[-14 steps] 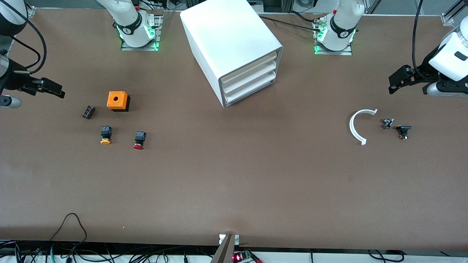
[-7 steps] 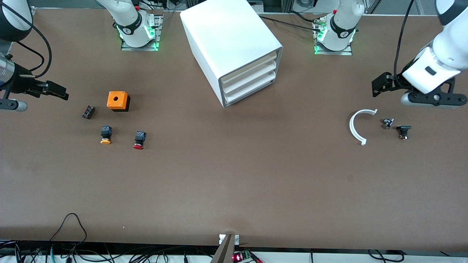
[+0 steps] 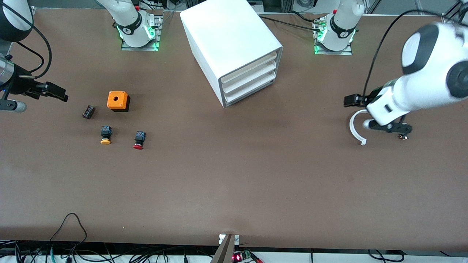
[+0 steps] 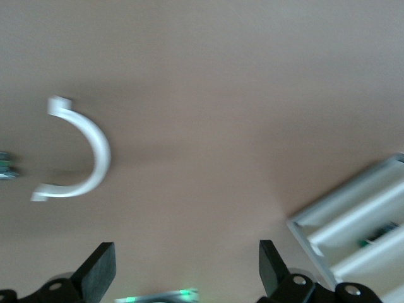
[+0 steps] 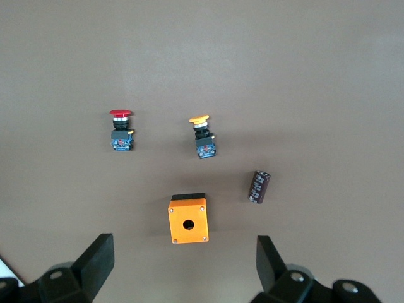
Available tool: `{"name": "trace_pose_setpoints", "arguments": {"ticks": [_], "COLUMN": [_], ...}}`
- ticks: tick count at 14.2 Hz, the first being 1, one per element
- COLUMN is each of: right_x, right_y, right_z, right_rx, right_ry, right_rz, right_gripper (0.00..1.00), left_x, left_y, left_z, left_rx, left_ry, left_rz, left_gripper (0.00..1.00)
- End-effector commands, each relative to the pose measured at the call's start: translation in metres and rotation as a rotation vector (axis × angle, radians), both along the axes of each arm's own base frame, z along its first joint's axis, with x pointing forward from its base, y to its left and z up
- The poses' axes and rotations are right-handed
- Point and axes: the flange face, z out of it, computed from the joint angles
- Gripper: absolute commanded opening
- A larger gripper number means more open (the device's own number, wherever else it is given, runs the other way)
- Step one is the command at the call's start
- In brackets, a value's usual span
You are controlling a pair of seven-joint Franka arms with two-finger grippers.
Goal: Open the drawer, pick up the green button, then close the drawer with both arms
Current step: 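Reach the left gripper to the bottom drawer handle of the cabinet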
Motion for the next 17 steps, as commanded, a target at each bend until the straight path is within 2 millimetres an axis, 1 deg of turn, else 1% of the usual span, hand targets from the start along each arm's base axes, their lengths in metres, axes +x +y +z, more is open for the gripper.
{"name": "trace_pose_setpoints", "arguments": {"ticks": [1,4,5,6,8,10,13,14,16,17], "right_x": [0.001,0.005,0.007,0.011,0.015,0.017,0.022,0.023,0.024,0.025], "right_y": [0.005,0.028,0.034,0.039,0.056,0.060,0.062,0.063,0.064,0.065], "right_z": [0.000,-0.002,-0.006,-0.011,-0.019,-0.024,-0.042,-0.043,-0.048,-0.052], "right_rx": [0.014,0.014,0.014,0.014,0.012,0.014,0.042,0.077,0.082,0.079], "right_ry": [-0.016,-0.027,-0.025,-0.024,-0.019,-0.013,0.014,0.015,0.028,0.036], "right_rz": [0.009,0.057,0.072,0.083,0.108,0.109,0.094,0.082,0.080,0.063], "right_gripper": [1.00,1.00,1.00,1.00,1.00,1.00,1.00,1.00,1.00,1.00], "left_x": [-0.008,-0.027,-0.035,-0.044,-0.067,-0.087,-0.123,-0.135,-0.153,-0.158], "left_y": [-0.006,-0.023,-0.028,-0.033,-0.046,-0.067,-0.094,-0.102,-0.117,-0.124], "left_z": [-0.045,-0.106,-0.127,-0.151,-0.195,-0.221,-0.258,-0.268,-0.285,-0.289], "left_rx": [-0.152,-0.335,-0.408,-0.481,-0.611,-0.682,-0.769,-0.796,-0.820,-0.830], "left_ry": [0.114,0.223,0.240,0.258,0.273,0.272,0.304,0.293,0.290,0.296], "left_rz": [0.021,0.080,0.069,0.051,0.033,0.014,0.025,0.026,0.000,-0.011], "left_gripper": [1.00,1.00,1.00,1.00,1.00,1.00,1.00,1.00,1.00,1.00]}}
